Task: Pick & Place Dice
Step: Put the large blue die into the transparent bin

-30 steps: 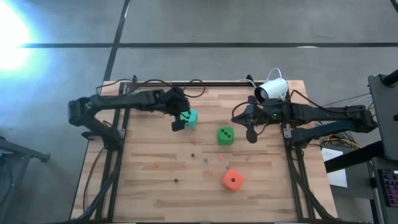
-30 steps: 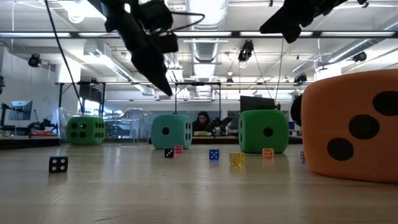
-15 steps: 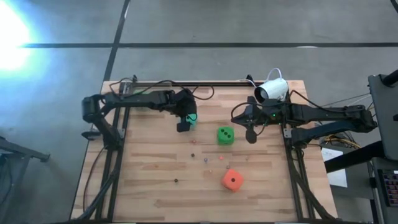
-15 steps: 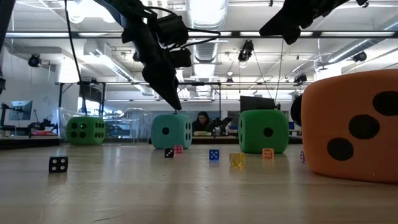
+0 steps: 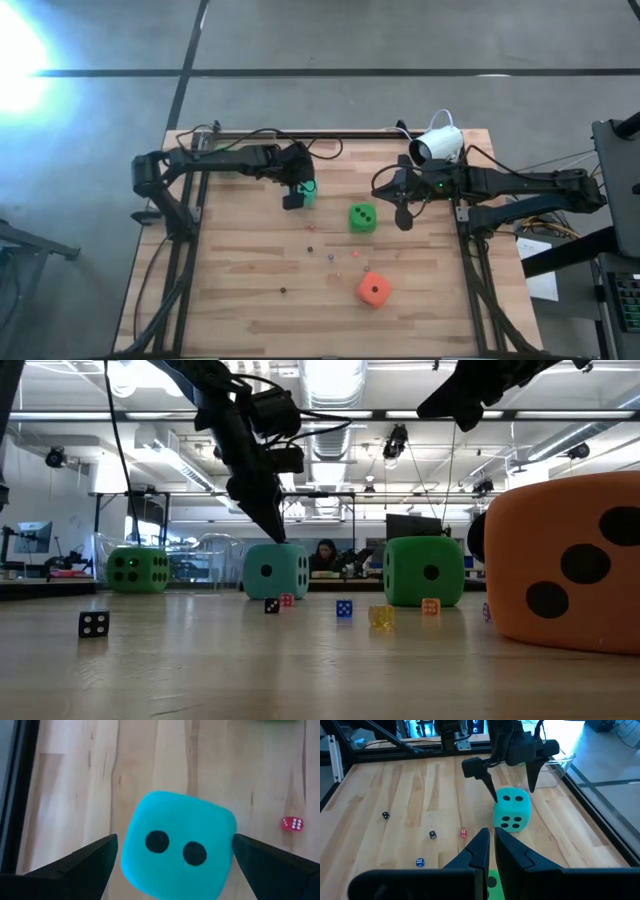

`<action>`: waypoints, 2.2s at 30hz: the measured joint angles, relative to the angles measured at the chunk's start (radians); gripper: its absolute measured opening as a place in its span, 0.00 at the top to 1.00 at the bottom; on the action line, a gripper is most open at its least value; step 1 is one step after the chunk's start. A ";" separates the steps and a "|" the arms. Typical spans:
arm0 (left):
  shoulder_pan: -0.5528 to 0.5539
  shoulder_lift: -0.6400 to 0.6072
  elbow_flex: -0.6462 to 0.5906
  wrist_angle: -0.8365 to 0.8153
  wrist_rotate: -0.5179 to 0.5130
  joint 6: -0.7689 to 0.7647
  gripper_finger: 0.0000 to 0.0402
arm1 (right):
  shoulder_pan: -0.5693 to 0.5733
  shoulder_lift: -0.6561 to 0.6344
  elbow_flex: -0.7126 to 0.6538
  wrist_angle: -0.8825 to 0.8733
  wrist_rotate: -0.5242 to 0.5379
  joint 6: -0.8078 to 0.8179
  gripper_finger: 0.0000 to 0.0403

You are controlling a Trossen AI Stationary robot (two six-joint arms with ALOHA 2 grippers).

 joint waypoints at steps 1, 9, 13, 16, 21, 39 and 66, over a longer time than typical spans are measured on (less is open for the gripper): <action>0.000 0.000 -0.001 -0.004 0.005 0.000 0.02 | 0.000 0.000 0.000 0.000 0.000 0.000 0.93; 0.002 0.001 -0.001 -0.008 0.018 0.000 0.02 | 0.000 0.000 0.000 0.000 0.000 -0.011 0.93; 0.002 0.004 -0.003 -0.007 0.019 0.000 0.02 | 0.000 0.000 0.000 0.000 0.000 -0.011 0.93; 0.002 0.004 -0.004 -0.006 0.022 0.000 0.02 | 0.000 0.000 0.000 0.000 0.000 -0.015 0.93; 0.002 0.004 -0.013 0.008 0.037 -0.001 0.02 | 0.000 0.000 0.000 0.000 0.000 -0.015 0.93; 0.010 -0.006 -0.076 0.105 0.037 0.003 0.02 | 0.000 0.000 0.000 0.013 0.000 -0.018 0.93; 0.010 -0.005 -0.077 0.105 0.037 -0.046 0.02 | 0.000 0.000 0.000 0.016 0.000 -0.019 0.93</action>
